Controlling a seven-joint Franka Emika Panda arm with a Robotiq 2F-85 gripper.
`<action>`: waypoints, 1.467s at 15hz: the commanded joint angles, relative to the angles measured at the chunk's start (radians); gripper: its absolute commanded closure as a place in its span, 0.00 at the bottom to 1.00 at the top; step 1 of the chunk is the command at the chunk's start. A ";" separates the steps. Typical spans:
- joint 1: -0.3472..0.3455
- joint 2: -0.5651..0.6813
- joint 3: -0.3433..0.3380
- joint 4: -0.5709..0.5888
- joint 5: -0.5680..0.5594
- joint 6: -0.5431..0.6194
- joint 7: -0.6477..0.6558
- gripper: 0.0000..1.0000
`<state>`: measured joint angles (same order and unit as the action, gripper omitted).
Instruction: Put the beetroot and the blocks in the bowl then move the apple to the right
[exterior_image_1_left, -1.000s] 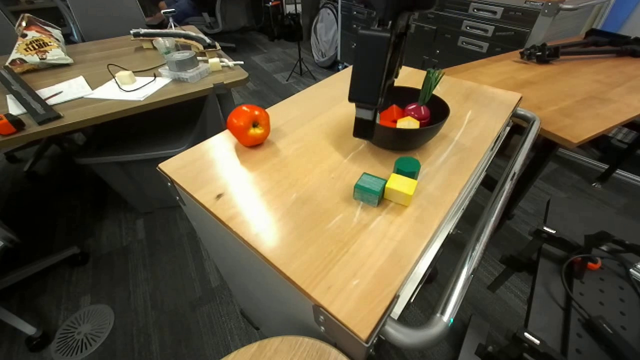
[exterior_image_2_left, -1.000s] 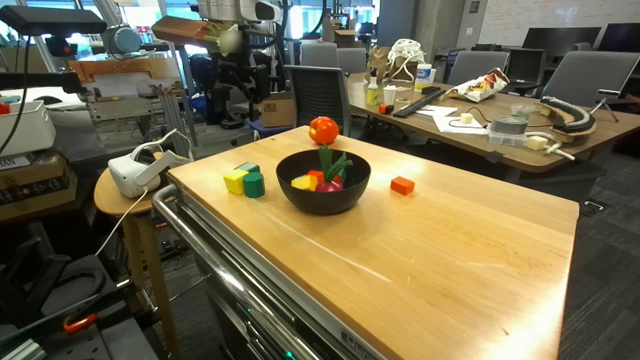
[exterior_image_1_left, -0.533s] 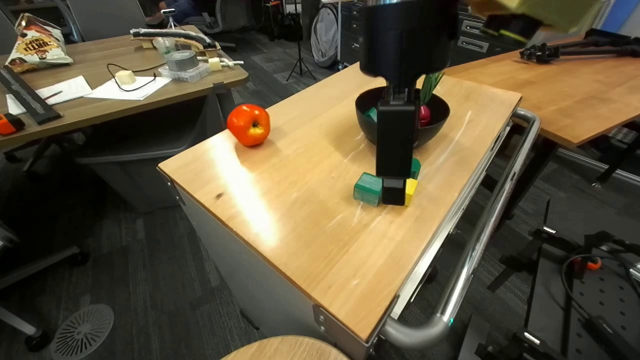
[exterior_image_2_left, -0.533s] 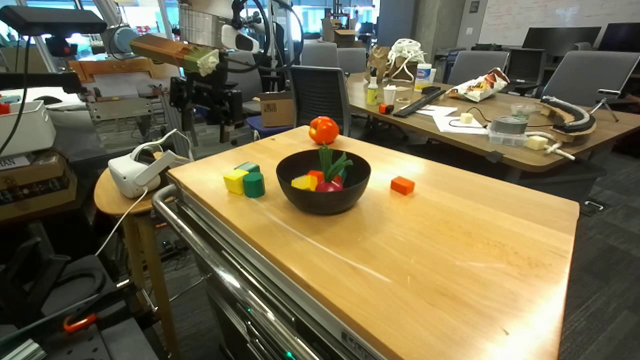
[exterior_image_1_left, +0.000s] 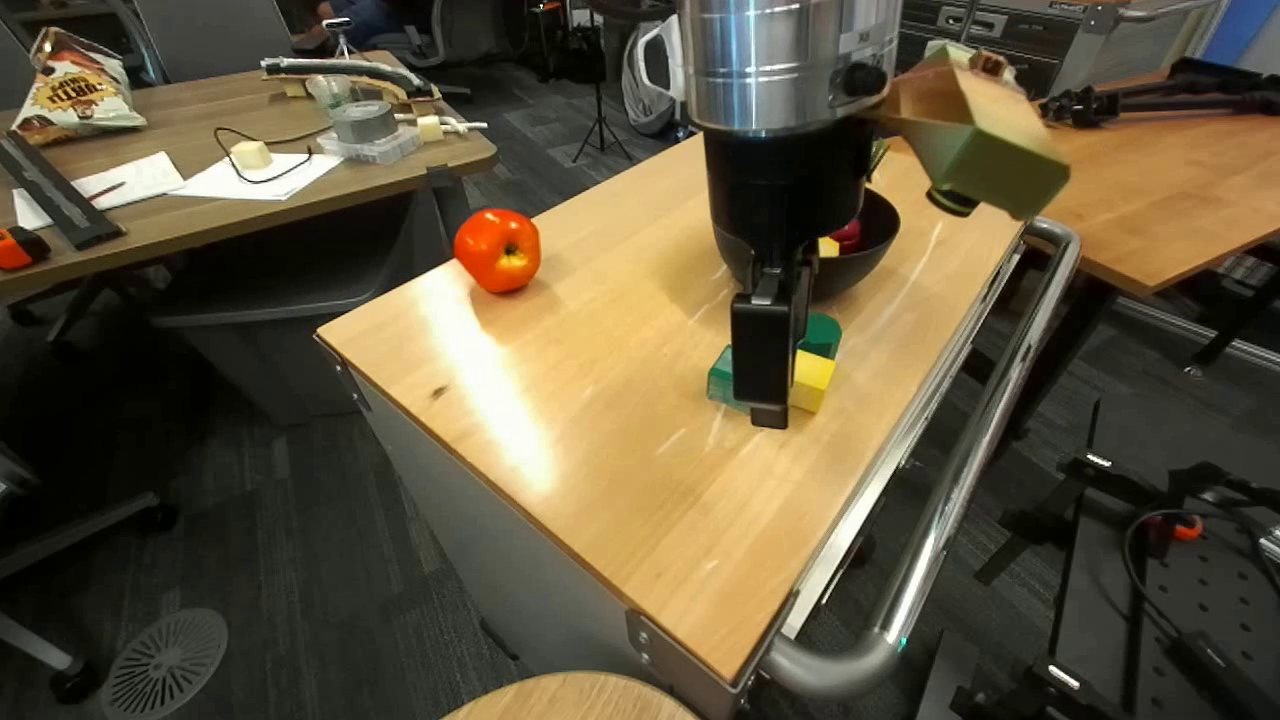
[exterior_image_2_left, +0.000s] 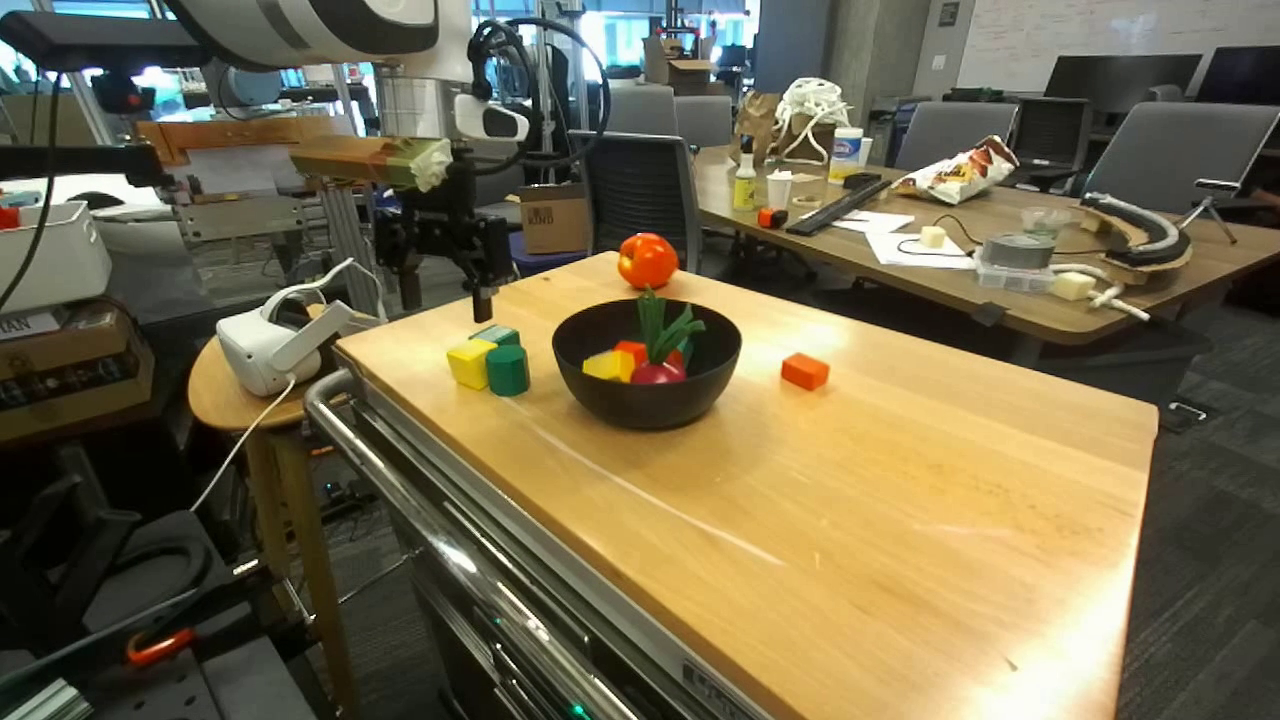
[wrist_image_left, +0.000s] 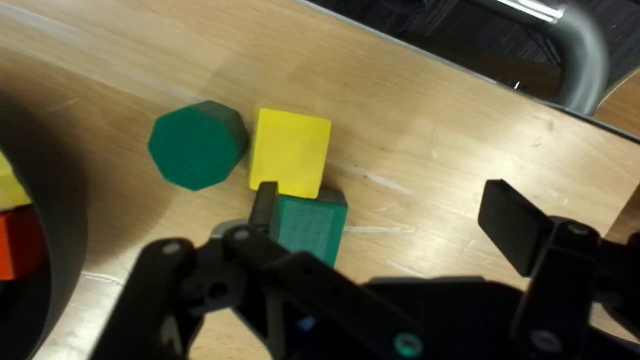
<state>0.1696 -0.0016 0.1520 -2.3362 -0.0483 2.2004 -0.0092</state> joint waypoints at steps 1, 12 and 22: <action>-0.008 0.018 -0.003 -0.020 -0.100 0.124 0.081 0.00; -0.019 0.092 -0.045 -0.019 -0.235 0.229 0.198 0.58; -0.096 -0.235 -0.083 -0.107 -0.293 0.274 0.262 0.81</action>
<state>0.1185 -0.0611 0.0801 -2.3724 -0.2645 2.4743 0.1895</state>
